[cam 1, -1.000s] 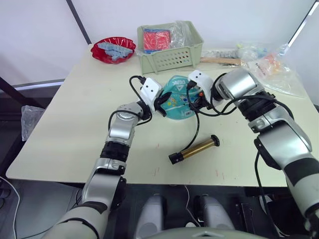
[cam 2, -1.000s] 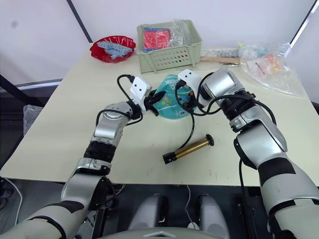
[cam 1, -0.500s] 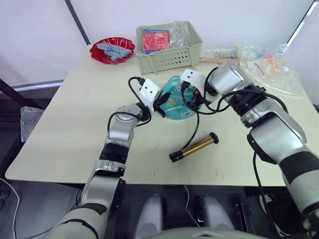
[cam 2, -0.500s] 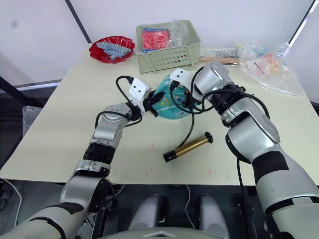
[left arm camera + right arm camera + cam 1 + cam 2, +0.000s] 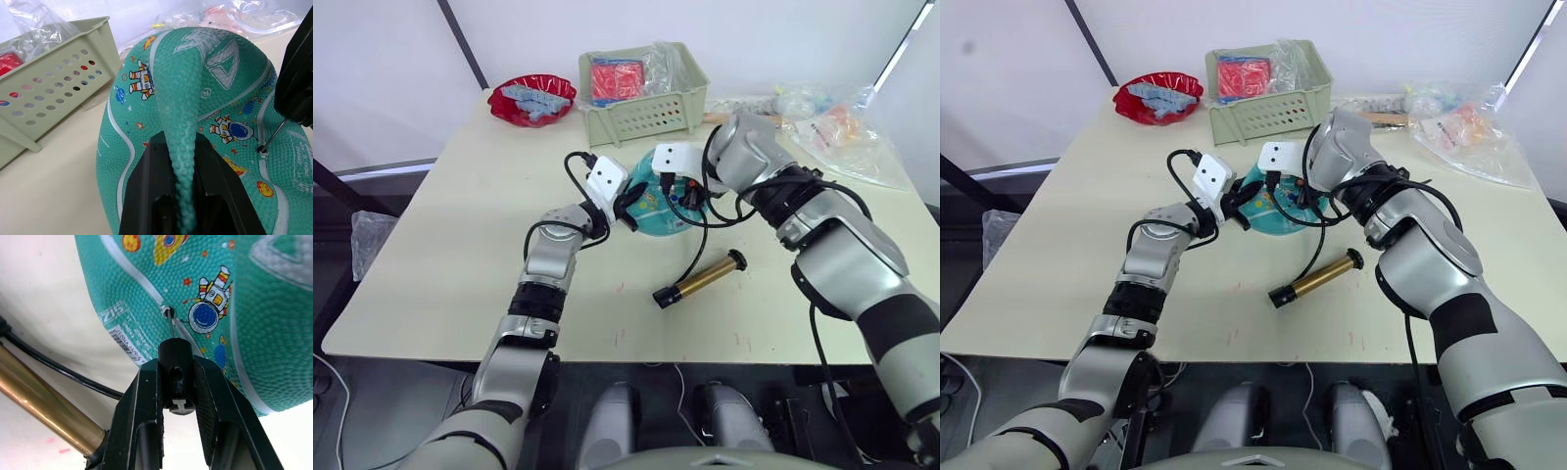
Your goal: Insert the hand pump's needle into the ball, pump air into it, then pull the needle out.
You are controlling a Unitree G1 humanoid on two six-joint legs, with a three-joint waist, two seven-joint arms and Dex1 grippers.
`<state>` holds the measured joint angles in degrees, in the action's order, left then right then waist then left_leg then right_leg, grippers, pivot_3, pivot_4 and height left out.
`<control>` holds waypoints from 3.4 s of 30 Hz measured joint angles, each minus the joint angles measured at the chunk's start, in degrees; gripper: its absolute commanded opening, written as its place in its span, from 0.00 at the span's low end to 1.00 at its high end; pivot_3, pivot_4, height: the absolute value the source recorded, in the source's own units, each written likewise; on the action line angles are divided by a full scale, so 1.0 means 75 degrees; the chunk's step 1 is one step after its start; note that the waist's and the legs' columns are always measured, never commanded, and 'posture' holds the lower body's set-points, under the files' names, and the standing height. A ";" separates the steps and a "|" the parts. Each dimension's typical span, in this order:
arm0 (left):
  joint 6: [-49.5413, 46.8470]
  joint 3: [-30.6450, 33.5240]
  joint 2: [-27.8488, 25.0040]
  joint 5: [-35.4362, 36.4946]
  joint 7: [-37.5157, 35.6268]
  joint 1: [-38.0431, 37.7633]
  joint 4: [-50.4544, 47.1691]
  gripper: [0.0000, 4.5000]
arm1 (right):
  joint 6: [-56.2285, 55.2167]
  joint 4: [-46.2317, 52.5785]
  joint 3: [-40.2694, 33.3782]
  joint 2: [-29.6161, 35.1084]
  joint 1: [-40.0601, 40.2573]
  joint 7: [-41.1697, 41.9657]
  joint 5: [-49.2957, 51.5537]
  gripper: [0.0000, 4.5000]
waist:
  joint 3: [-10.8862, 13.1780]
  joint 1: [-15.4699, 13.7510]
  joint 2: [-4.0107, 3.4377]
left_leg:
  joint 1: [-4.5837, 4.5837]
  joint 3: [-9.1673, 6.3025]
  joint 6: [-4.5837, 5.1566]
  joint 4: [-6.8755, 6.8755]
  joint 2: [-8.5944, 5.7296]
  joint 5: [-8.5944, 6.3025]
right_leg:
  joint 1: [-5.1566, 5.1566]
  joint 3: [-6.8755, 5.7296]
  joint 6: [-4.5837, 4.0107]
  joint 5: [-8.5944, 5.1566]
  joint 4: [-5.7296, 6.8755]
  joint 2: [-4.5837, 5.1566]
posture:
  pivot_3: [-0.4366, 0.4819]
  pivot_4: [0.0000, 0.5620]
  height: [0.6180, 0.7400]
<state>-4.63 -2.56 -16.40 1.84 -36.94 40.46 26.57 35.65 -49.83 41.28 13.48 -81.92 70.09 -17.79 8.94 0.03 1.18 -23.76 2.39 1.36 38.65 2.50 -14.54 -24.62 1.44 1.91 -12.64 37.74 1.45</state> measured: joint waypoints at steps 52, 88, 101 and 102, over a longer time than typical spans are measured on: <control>0.0006 0.0101 0.0112 0.0060 0.0062 0.0040 0.0207 0.00 | -0.1016 0.0344 0.0013 -0.0494 0.0055 0.0568 -0.1461 0.08 | -0.0005 -0.0004 -0.0003 | 0.0001 -0.0027 -0.0011 0.0010 -0.0011 0.0007 | 0.0006 -0.0014 -0.0001 -0.0002 0.0018 0.0002 | 0.48 0.27 0.98; 0.0154 0.0053 0.0128 0.0058 0.0051 0.0202 0.0524 0.00 | -0.2139 -0.0083 -0.0019 0.0078 0.0005 0.0497 -0.1520 0.08 | -0.0004 -0.0098 -0.0004 | 0.0000 -0.0027 -0.0011 0.0010 -0.0013 0.0008 | 0.0006 -0.0014 -0.0001 -0.0002 0.0017 0.0003 | 0.48 0.27 0.98; 0.0209 0.0045 0.0136 0.0059 0.0051 0.0214 0.0615 0.00 | -0.2243 -0.0296 -0.0028 0.0252 -0.0086 0.0509 -0.1541 0.08 | -0.0004 -0.0101 -0.0005 | 0.0000 -0.0027 -0.0011 0.0010 -0.0013 0.0008 | 0.0006 -0.0014 -0.0001 -0.0002 0.0017 0.0003 | 0.48 0.27 0.98; 0.0211 0.0045 0.0136 0.0059 0.0051 0.0214 0.0616 0.00 | -0.2255 -0.0292 -0.0028 0.0251 -0.0086 0.0526 -0.1541 0.08 | -0.0004 -0.0101 -0.0005 | 0.0000 -0.0027 -0.0010 0.0010 -0.0013 0.0008 | 0.0006 -0.0014 -0.0001 -0.0002 0.0017 0.0003 | 0.48 0.27 0.98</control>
<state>-3.05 -2.23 -15.37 2.28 -36.56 42.06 31.19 18.73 -52.02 41.07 15.36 -82.56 74.04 -29.35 8.91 -0.72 1.14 -23.76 2.19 1.29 38.73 2.40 -14.48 -24.58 1.33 1.91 -12.66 37.86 1.47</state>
